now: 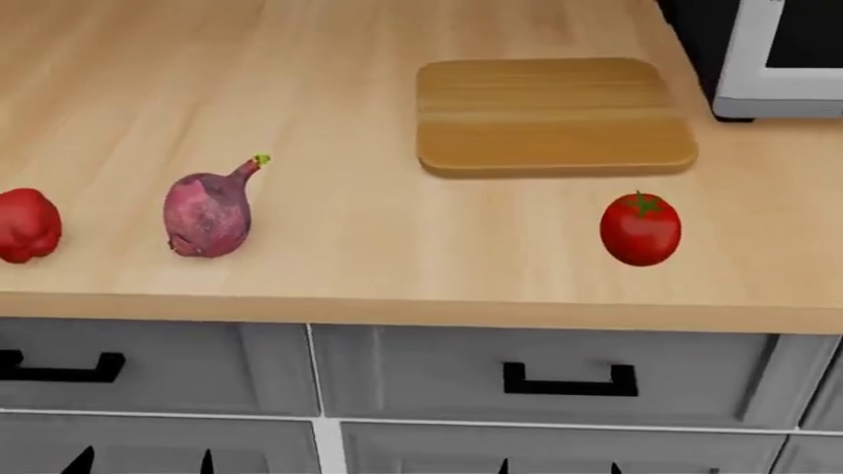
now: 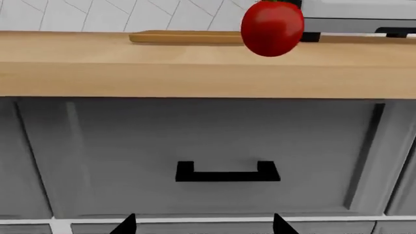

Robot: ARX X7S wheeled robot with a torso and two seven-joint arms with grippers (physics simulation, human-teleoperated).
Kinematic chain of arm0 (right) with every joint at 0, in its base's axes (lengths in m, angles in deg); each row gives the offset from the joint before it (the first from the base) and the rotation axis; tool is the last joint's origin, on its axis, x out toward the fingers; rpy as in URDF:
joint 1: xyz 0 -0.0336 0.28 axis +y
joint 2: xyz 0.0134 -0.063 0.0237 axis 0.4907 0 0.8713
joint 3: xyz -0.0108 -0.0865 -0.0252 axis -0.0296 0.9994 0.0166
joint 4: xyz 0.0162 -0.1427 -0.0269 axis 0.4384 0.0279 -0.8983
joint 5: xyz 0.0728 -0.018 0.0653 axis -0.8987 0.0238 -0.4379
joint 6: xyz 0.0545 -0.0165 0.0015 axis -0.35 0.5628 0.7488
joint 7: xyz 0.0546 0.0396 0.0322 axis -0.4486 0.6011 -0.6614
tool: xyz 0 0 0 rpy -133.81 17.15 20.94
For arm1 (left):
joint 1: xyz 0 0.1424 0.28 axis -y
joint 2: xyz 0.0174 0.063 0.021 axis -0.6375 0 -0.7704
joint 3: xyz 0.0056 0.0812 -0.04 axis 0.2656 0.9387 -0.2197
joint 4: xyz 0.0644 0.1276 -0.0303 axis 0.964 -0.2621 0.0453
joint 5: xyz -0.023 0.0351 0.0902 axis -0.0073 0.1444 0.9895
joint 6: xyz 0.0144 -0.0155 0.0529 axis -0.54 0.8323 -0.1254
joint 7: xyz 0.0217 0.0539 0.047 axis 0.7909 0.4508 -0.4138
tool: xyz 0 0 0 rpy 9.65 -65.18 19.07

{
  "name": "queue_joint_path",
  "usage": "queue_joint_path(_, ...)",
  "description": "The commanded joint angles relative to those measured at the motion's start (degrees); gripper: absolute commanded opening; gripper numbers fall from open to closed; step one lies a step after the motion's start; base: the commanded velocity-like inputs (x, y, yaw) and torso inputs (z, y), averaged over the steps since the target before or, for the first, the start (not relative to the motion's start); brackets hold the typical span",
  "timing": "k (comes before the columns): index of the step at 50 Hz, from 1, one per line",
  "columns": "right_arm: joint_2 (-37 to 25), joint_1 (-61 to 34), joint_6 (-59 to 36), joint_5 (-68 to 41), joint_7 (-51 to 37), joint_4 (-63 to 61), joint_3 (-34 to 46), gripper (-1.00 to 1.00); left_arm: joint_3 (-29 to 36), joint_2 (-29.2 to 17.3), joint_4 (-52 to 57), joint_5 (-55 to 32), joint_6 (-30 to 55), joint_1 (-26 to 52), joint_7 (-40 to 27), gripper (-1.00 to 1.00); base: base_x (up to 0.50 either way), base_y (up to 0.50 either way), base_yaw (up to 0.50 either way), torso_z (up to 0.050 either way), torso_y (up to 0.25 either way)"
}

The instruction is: Place the avocado, onion, tomato and bell pepper on the cutting board.

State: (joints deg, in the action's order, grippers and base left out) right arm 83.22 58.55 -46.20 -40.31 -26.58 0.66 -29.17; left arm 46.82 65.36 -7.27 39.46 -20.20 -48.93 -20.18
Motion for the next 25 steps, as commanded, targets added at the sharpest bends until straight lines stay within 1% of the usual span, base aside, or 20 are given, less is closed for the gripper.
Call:
queue_joint_path(1,0.4,0.4,0.2,-0.1,0.8,-0.5,-0.3,1.00,-0.2,0.4,-0.6,0.6,-0.8,0.3,0.0,1.00,0.00,0.50,0.00,0.000,0.000)
queue_joint_path(25,-1.0,0.2,0.6,-1.0,-1.3,-0.1,1.5,1.00,1.6,-1.1,0.0,-0.6,-1.3,0.0,-2.1,1.00,0.00,0.50,0.00,0.000,0.000)
